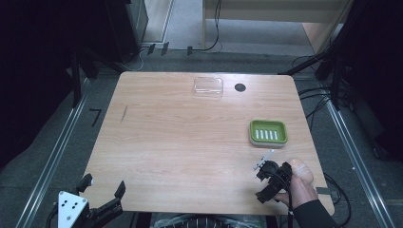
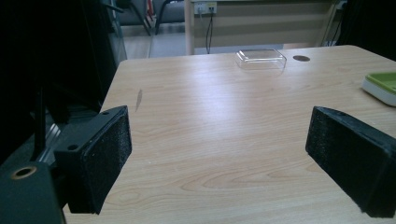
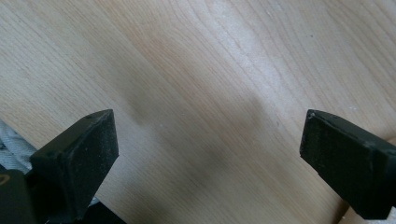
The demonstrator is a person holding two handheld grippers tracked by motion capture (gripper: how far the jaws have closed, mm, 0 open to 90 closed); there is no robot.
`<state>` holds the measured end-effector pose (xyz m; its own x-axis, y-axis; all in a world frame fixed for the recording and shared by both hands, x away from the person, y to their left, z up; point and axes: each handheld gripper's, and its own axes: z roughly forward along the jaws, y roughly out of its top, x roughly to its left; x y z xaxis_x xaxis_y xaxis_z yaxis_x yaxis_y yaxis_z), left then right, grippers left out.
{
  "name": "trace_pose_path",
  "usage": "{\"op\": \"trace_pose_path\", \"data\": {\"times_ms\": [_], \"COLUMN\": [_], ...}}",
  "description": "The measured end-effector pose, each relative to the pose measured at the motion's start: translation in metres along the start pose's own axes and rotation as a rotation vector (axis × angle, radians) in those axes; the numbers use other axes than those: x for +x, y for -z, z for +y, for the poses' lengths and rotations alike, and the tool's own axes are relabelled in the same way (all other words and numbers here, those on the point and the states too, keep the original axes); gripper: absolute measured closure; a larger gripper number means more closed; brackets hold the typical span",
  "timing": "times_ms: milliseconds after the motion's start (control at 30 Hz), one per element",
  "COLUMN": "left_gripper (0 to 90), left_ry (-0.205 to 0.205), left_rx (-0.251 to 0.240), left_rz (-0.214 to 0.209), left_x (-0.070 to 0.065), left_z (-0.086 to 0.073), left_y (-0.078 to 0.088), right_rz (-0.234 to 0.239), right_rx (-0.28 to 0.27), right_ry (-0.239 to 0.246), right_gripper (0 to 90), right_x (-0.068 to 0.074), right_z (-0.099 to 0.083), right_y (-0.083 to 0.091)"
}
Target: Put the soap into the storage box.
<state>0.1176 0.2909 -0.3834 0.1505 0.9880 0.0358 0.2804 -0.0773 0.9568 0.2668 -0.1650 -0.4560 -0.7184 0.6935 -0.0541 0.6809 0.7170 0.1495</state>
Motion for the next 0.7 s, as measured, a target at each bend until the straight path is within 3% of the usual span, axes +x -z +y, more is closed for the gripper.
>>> {"op": "trace_pose_path", "data": {"times_ms": [700], "left_gripper": [7.2], "left_ry": [-0.01], "left_rx": [0.011], "left_rz": [0.008], "left_x": [-0.0015], "left_z": [0.0007], "left_y": [0.0], "right_rz": [0.004], "right_rx": [-0.003], "right_ry": [-0.011], "right_gripper": [5.4], "right_x": [-0.0057], "right_z": [-0.0039], "right_y": [0.0066]}}
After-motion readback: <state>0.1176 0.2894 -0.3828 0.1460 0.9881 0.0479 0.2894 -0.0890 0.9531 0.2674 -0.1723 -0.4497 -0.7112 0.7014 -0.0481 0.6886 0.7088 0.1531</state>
